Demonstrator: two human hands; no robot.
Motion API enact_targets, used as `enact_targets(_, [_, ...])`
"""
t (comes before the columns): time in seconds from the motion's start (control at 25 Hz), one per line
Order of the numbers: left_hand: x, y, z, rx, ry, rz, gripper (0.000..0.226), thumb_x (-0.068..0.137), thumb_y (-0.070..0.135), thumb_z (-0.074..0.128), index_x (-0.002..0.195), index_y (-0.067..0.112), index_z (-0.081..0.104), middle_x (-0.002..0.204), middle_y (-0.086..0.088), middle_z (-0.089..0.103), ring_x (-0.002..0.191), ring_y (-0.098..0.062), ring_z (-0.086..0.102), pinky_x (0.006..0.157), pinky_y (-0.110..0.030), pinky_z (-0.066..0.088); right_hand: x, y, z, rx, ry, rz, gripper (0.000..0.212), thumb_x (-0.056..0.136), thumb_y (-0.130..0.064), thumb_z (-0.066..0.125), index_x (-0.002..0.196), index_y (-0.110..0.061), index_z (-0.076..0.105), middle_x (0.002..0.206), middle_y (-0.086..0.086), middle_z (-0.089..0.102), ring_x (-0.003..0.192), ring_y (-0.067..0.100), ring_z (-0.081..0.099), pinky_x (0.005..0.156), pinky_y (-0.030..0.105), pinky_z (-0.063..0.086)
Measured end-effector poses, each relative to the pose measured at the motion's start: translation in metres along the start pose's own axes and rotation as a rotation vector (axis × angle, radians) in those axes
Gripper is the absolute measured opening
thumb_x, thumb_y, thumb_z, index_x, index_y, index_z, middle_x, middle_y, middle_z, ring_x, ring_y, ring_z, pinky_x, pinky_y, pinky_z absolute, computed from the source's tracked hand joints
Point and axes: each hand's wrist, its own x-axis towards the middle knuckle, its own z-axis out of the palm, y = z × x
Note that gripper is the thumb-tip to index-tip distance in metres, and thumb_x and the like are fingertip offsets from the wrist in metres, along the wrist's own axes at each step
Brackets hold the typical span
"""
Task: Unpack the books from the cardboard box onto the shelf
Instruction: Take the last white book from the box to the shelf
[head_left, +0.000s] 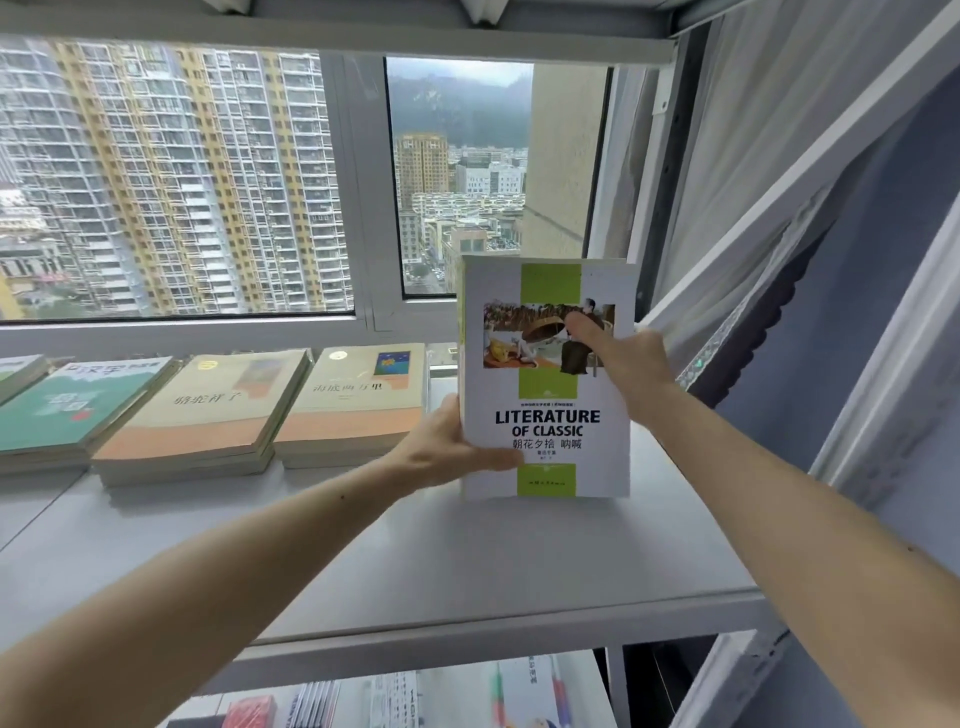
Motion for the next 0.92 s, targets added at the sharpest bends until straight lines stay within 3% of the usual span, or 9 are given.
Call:
enact_targets(0.16, [0.031, 0.018, -0.002, -0.09, -0.023, -0.364, 0.037, 0.073, 0.035, 0.085, 0.106, 0.024, 0.072, 0.1, -0.002, 0.077, 0.089, -0.022, 0.074, 0.08, -0.041, 0.063, 0.053, 0.001, 0.007, -0.094, -0.093, 0.28, 0.099, 0.043, -0.06, 0.09, 0.122, -0.006, 0.061, 0.1, 0.015, 0.074, 0.087, 0.034, 0.072, 0.081, 0.05, 0.059])
enact_targets(0.24, [0.044, 0.019, 0.002, -0.128, -0.001, -0.47, 0.027, 0.074, 0.033, 0.085, 0.093, 0.025, 0.069, 0.093, -0.001, 0.076, 0.08, -0.02, 0.074, 0.071, -0.038, 0.064, 0.075, 0.014, 0.014, -0.205, -0.088, 0.392, 0.101, 0.049, -0.059, 0.09, 0.127, -0.004, 0.055, 0.092, 0.014, 0.072, 0.077, 0.03, 0.071, 0.068, 0.043, 0.06])
enact_targets(0.32, [0.055, 0.019, 0.002, -0.106, 0.009, -0.532, 0.03, 0.075, 0.034, 0.083, 0.096, 0.019, 0.068, 0.095, -0.006, 0.074, 0.079, -0.025, 0.074, 0.067, -0.038, 0.064, 0.094, 0.03, 0.022, -0.311, -0.101, 0.454, 0.101, 0.053, -0.063, 0.086, 0.128, -0.005, 0.053, 0.093, 0.011, 0.068, 0.075, 0.025, 0.066, 0.067, 0.032, 0.053])
enact_targets(0.4, [0.065, 0.019, 0.001, -0.059, 0.018, -0.589, 0.035, 0.078, 0.037, 0.081, 0.092, 0.012, 0.061, 0.091, -0.009, 0.065, 0.072, -0.026, 0.068, 0.056, -0.033, 0.061, 0.114, 0.045, 0.03, -0.37, -0.168, 0.521, 0.091, 0.058, -0.065, 0.082, 0.122, -0.007, 0.056, 0.105, 0.012, 0.068, 0.089, 0.026, 0.066, 0.079, 0.033, 0.051])
enact_targets(0.44, [0.069, 0.02, -0.001, -0.039, 0.023, -0.609, 0.036, 0.08, 0.037, 0.079, 0.088, 0.011, 0.056, 0.087, -0.008, 0.058, 0.067, -0.025, 0.063, 0.053, -0.032, 0.059, 0.121, 0.05, 0.034, -0.38, -0.198, 0.553, 0.081, 0.06, -0.064, 0.081, 0.113, -0.007, 0.059, 0.097, 0.012, 0.071, 0.083, 0.025, 0.068, 0.073, 0.032, 0.053])
enact_targets(0.52, [0.078, 0.022, -0.004, -0.004, 0.027, -0.635, 0.039, 0.083, 0.037, 0.076, 0.095, 0.008, 0.053, 0.088, -0.008, 0.052, 0.067, -0.024, 0.057, 0.061, -0.036, 0.058, 0.134, 0.057, 0.041, -0.395, -0.255, 0.586, 0.063, 0.066, -0.062, 0.078, 0.095, -0.008, 0.061, 0.074, 0.01, 0.072, 0.063, 0.023, 0.068, 0.058, 0.029, 0.052])
enact_targets(0.64, [0.086, 0.024, -0.011, -0.015, 0.032, -0.663, 0.053, 0.084, 0.035, 0.076, 0.121, 0.006, 0.052, 0.114, -0.014, 0.053, 0.087, -0.032, 0.061, 0.074, -0.044, 0.059, 0.15, 0.06, 0.051, -0.417, -0.321, 0.597, 0.052, 0.075, -0.059, 0.073, 0.086, -0.01, 0.06, 0.062, 0.009, 0.07, 0.05, 0.021, 0.066, 0.055, 0.029, 0.049])
enact_targets(0.8, [0.089, 0.022, -0.013, -0.027, 0.059, -0.689, 0.06, 0.084, 0.033, 0.076, 0.13, 0.004, 0.054, 0.129, -0.017, 0.055, 0.109, -0.038, 0.063, 0.084, -0.049, 0.059, 0.159, 0.064, 0.063, -0.484, -0.367, 0.547, 0.058, 0.08, -0.06, 0.068, 0.108, -0.01, 0.056, 0.1, 0.012, 0.065, 0.075, 0.026, 0.06, 0.075, 0.035, 0.048])
enact_targets(0.92, [0.093, 0.02, -0.016, -0.005, 0.037, -0.673, 0.056, 0.084, 0.031, 0.077, 0.129, 0.004, 0.057, 0.128, -0.017, 0.059, 0.109, -0.037, 0.065, 0.084, -0.046, 0.059, 0.159, 0.063, 0.066, -0.508, -0.387, 0.514, 0.054, 0.083, -0.058, 0.067, 0.107, -0.01, 0.056, 0.098, 0.011, 0.063, 0.071, 0.023, 0.056, 0.065, 0.032, 0.045])
